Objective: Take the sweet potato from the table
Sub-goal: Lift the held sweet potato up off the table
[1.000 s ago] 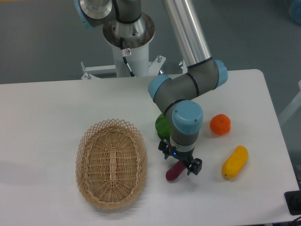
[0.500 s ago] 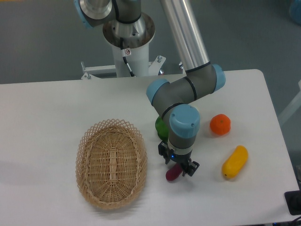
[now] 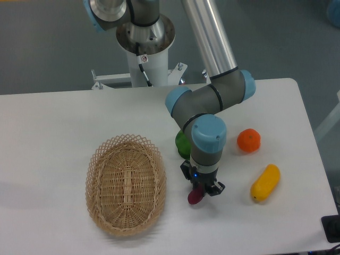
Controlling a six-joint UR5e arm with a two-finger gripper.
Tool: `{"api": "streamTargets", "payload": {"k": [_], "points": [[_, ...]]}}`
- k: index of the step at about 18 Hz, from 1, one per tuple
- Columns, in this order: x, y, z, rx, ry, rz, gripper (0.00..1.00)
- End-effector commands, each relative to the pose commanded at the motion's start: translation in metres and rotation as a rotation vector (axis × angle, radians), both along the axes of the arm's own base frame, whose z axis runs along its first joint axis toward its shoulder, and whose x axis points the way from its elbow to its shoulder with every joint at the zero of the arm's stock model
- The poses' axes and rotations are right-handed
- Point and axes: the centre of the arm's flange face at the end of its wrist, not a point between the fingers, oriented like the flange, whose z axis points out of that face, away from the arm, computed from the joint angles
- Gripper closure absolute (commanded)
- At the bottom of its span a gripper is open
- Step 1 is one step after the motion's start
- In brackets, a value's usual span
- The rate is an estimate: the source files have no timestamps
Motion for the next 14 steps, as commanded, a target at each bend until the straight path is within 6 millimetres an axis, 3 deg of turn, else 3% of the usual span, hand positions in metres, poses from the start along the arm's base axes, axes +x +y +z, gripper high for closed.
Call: {"api": "streamTargets", "payload": {"k": [3, 7, 14], "points": [[-0.007, -0.013, 0.046, 0.031, 0.032, 0.000, 0.67], [-0.015, -0.045, 0.113, 0.060, 0.012, -0.043, 0.66], [-0.047, -0.103, 0.194, 0.003, -0.018, -0.133, 0.66]]}}
